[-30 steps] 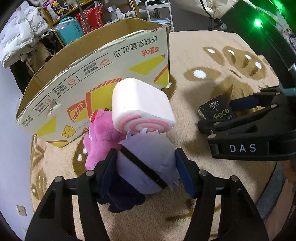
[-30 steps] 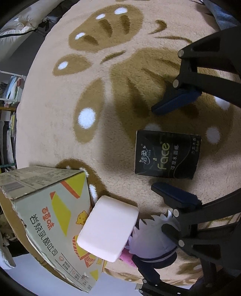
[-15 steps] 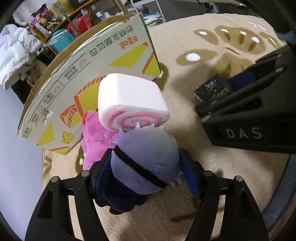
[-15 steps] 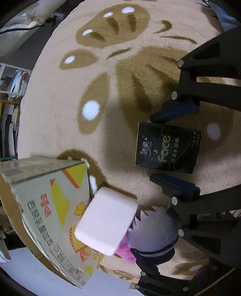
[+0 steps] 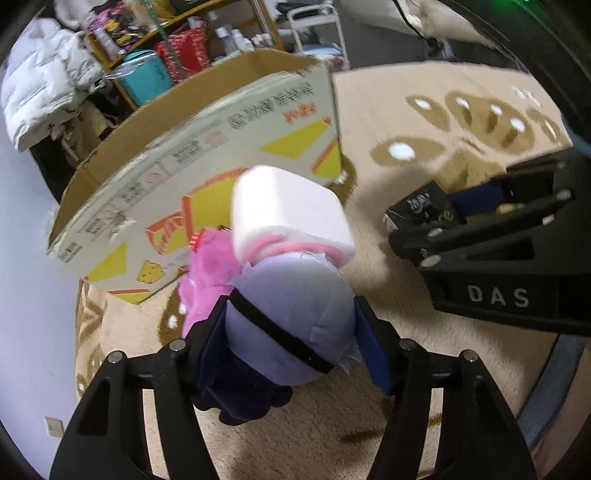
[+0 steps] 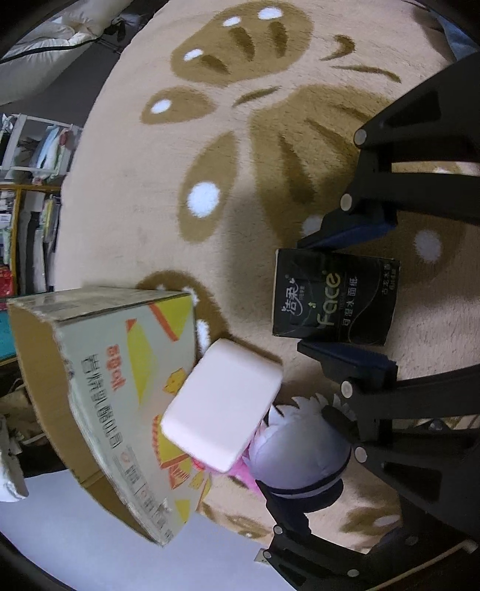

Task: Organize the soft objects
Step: 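Lift the doll and tissue pack over the box and release both inside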

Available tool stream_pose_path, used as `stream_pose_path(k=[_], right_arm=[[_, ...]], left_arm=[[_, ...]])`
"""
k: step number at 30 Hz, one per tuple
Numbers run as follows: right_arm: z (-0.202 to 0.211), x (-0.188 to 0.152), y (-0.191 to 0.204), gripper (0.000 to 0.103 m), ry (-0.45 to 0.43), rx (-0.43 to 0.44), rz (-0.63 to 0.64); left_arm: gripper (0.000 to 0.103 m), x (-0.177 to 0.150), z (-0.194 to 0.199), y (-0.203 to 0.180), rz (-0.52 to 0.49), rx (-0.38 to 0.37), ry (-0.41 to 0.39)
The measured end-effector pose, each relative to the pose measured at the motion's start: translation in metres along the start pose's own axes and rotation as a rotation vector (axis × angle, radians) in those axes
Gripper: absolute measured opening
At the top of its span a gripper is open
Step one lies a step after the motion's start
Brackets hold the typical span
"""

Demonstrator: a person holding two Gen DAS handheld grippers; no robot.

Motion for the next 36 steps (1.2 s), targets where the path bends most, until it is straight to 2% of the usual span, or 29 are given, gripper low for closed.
stream_pose_path(k=[7,15,19,23,27,36], right_arm=[[0.039,0.015,0.000,0.050,-0.157,0.038,-0.001],[0.089,0.030,0.013,0.050,-0.350,0.046,0.040],[0.108,0.040,0.015,0.050,-0.437,0.037,0.066],[0.127,0.046,0.025,0.050,-0.519,0.015,0.100],[0.139,0.051,0.031,0.050,-0.566,0.004,0.122],[0.141,0.055,0.031,0.050,-0.579,0.004,0.124]], left_arm=[[0.063,0.013,0.029,0.027,0.108,0.017,-0.091],[0.063,0.028,0.074,0.051,0.205,0.034,-0.236],[0.063,0.034,0.097,0.062,0.231,0.065,-0.315],[0.064,0.037,0.109,0.072,0.262,0.093,-0.358],[0.064,0.038,0.116,0.076,0.271,0.103,-0.383],[0.064,0.039,0.124,0.085,0.303,0.104,-0.408]])
Point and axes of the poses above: each gripper's, at about its wrist camera, not at the fingertips, and z roughly against the way its jaws point, y to its left, x to its top, the point moved 8 cm from there along -z, roughly the way its jaws point, and after that the axes turned 8 degrees about z, right-handed, at the moved point
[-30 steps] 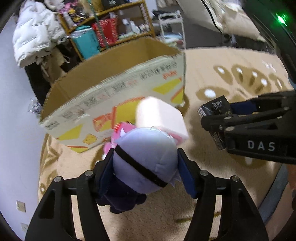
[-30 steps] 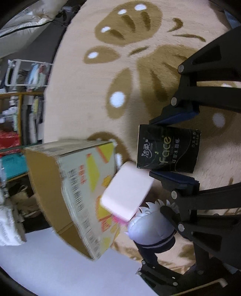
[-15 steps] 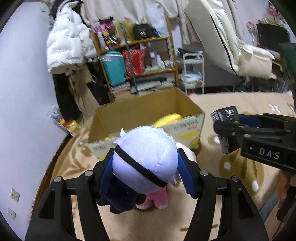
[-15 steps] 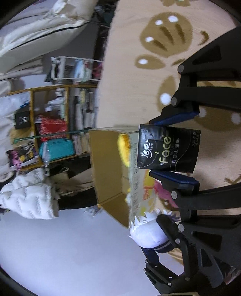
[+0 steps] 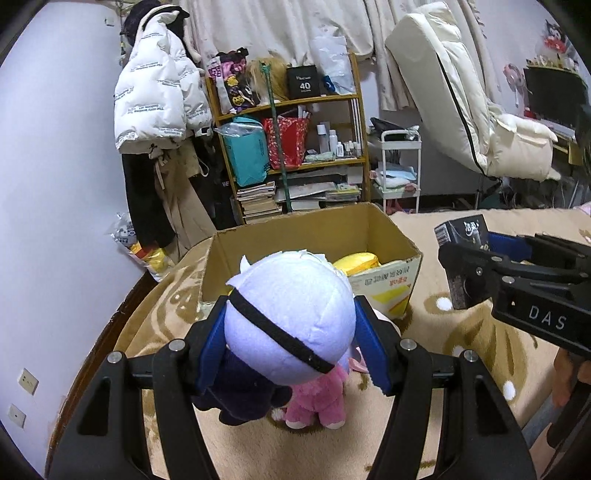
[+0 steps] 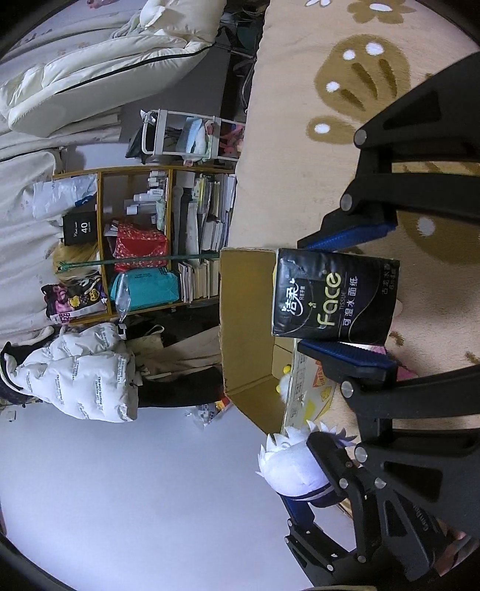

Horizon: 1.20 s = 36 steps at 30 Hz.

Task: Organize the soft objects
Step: 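Lift the doll and tissue pack over the box and release both inside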

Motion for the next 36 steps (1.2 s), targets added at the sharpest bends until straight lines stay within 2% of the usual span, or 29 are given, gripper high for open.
stream_pose_path(k=[10,19,24,31,36], right_arm=[[-0.005,0.019,-0.006,0.050,-0.059,-0.013,0.016],[-0.018,0.040,-0.009,0.050,-0.091,-0.022,0.042],[-0.028,0.052,-0.011,0.050,-0.129,-0.057,0.061],[-0.047,0.066,-0.016,0.050,-0.145,-0.074,0.052],[-0.066,0.067,-0.017,0.050,-0.140,-0.072,0.069]], left_arm=[[0.064,0.014,0.000,0.017,0.050,0.028,-0.047],[0.064,0.037,-0.018,0.031,0.073,0.056,-0.103],[0.064,0.051,-0.030,0.034,0.076,0.065,-0.143],[0.064,0.063,-0.048,0.039,0.069,0.101,-0.163],[0.064,0.063,-0.064,0.044,0.075,0.111,-0.145]])
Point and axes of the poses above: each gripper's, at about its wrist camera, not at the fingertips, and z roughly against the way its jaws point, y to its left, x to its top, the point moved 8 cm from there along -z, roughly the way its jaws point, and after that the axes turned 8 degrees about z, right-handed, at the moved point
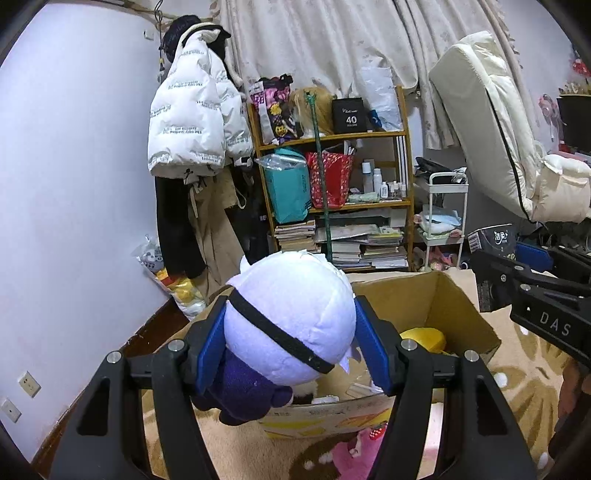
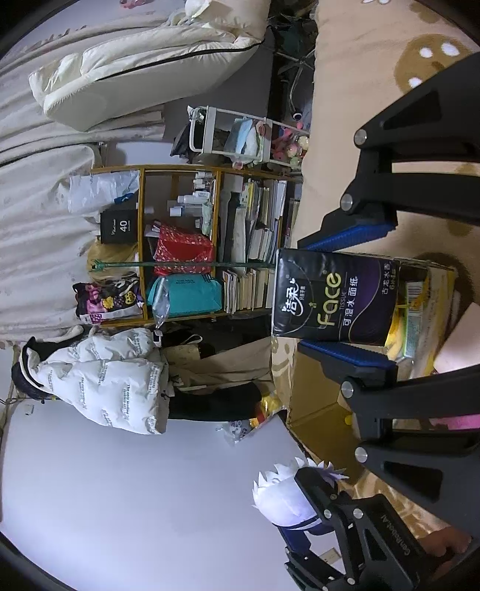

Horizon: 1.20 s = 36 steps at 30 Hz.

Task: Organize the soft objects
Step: 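Lift the doll and tissue pack over the box and release both inside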

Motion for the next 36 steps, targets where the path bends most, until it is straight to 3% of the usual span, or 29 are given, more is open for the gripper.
stream_pose_path(k=[23,36], right_arm=[[-0.040,-0.028,0.015,0.050,0.106,0.033,0.037],[-0.044,-0.036,0.012,0.051,0.126,0.082,-0.022]], left_arm=[[0.066,-0.021,-0.040,0.009,0.026,0.001,0.115],[0.067,-0.019,-0.045,0.010,0.019,-0.005,0.116]])
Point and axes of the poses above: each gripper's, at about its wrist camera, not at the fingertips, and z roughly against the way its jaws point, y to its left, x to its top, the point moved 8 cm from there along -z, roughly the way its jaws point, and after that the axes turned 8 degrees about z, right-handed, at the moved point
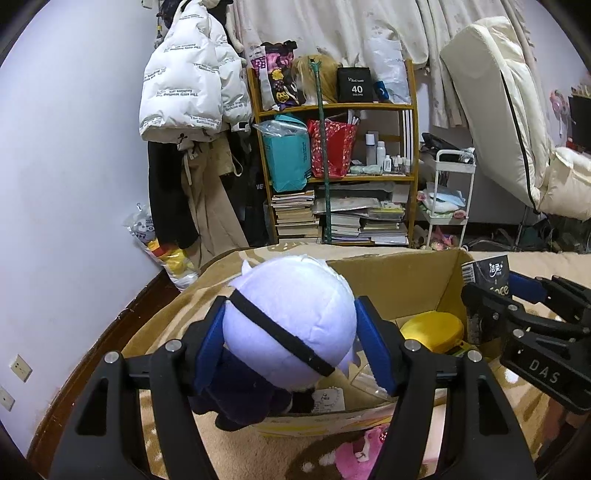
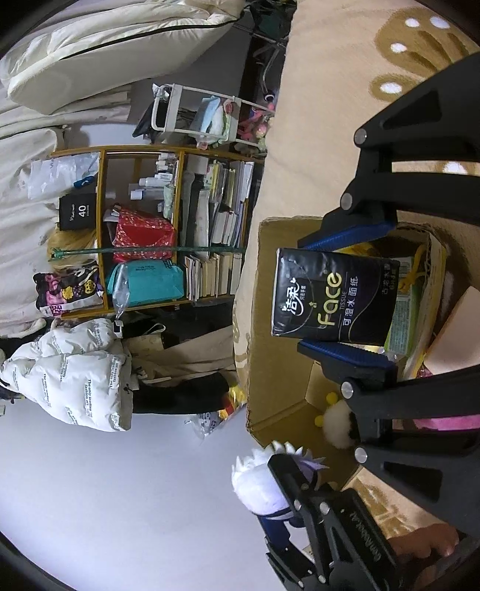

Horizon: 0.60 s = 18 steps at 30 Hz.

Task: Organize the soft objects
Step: 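Lift the doll and tissue pack over the box and release both inside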

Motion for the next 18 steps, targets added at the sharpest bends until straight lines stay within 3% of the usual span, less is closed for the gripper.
stream_pose_path(k=[6,8,13,18], right_arm=[[0.0002,-0.0012,-0.0013,0.051,0.000,0.019,-0.015],[0.0010,-0.0009,-0.0006,0.051,-0.004,0.024,-0.017],[0.0014,-0.0010,0.0000,0.051,-0.003,0.030,-0.019],[0.0055,0.0003,-0.0011,0.060,-0.010,0.041,-0.043]], left_arm=[[0.070,0.0003,-0.0011,-0.0071,-0.014,-0.028,0.010],[0.080,-0.0003,-0.0007,-0.0096,-0.021,-0.030,0.011],[0.088,-0.0008,0.0029,-0.0099,-0.036,-0.009,-0.003],[0.088,-0.0033,0.0027,-0.0064,-0.028,0.002,0.017]])
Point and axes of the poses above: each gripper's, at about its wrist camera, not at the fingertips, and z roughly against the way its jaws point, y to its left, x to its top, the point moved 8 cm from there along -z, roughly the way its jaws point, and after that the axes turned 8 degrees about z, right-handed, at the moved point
